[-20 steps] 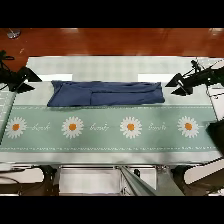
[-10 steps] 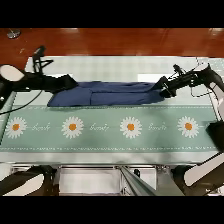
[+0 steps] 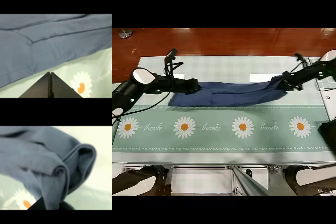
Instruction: Fold the shirts.
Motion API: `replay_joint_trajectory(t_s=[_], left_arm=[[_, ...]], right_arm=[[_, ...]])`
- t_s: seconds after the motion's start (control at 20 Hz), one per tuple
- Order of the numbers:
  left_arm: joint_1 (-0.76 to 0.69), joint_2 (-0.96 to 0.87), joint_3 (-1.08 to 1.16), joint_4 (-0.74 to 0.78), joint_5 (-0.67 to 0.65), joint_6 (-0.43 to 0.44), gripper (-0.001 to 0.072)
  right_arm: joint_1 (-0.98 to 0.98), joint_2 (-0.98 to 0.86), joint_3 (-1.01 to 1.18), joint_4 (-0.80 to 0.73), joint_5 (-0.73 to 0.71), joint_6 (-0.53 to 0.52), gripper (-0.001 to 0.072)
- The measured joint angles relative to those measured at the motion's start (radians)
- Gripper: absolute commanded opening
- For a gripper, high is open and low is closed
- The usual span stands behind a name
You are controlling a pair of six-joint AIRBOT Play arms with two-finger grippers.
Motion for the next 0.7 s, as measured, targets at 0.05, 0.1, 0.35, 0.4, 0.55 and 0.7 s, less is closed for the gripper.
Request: replay_joint_trajectory(t_s=[0.05, 0.1, 0.35, 0.4, 0.55, 0.7], left_arm=[[-0.029, -0.003, 0.001, -0.008, 0.002, 0.003, 0.0023], [-0.063, -0.010, 0.001, -0.011, 0.012, 0.006, 0.0024], [-0.255, -0.139, 0.057, -0.018, 0.097, 0.026, 0.0023], [-0.285, -0.184, 0.095, -0.019, 0.095, 0.030, 0.0023], [-0.382, -0.331, 0.254, -0.002, 0.073, 0.013, 0.0024], [-0.469, -0.478, 0.424, 0.020, 0.047, -0.067, 0.0024]], right_arm=[[-0.017, 0.073, -0.056, -0.026, 0.002, -0.010, 0.0021], [-0.032, 0.153, -0.120, -0.035, -0.005, -0.019, 0.0021], [-0.066, 0.524, -0.410, -0.071, -0.030, -0.019, 0.0021], [-0.067, 0.579, -0.449, -0.073, -0.030, -0.009, 0.0021], [-0.071, 0.726, -0.535, -0.056, -0.027, 0.021, 0.0021], [-0.072, 0.812, -0.569, -0.012, -0.023, 0.032, 0.0022]])
